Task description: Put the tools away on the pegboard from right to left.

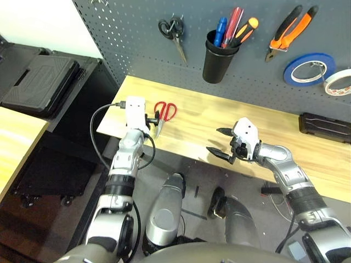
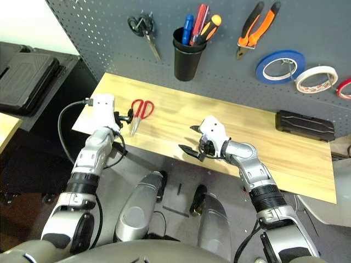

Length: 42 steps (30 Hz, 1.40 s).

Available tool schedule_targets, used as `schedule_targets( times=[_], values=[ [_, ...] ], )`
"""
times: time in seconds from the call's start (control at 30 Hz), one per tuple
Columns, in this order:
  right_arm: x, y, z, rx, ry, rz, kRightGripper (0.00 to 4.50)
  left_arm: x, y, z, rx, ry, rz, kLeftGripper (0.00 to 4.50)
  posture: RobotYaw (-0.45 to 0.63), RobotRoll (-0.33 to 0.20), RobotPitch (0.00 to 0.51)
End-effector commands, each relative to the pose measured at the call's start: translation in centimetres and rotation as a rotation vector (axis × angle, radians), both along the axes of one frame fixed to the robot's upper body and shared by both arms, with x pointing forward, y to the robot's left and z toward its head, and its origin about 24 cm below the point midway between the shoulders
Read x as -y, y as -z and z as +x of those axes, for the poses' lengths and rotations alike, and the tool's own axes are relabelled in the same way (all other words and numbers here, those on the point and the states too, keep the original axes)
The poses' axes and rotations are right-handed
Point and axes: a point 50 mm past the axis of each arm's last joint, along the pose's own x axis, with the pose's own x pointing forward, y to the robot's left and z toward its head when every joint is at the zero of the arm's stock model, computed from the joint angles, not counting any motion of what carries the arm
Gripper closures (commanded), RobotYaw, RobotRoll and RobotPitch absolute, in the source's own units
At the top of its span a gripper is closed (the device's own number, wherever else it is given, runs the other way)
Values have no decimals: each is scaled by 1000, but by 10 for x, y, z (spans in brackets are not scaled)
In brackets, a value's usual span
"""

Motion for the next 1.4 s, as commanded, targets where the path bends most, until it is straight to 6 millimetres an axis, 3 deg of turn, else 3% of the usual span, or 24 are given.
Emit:
schedule_targets(
  times=[0.03,0.63,1.03,1.4],
  values=[
    [2,4,-6,-11,22,-29,0,-5,12,4,-45,-20,-4,45,256,0,346],
    [15,-5,-28,6,102,-47,0,-28,13,26,-72,-189,-30,45,154,0,358],
    [14,-6,-28,7,103,-51,0,-48,8,26,-59,-301,-15,45,164,0,352],
    [14,-8,-28,11,112,-44,0,-54,21,18,-128,-334,18,45,158,0,348]
  ],
)
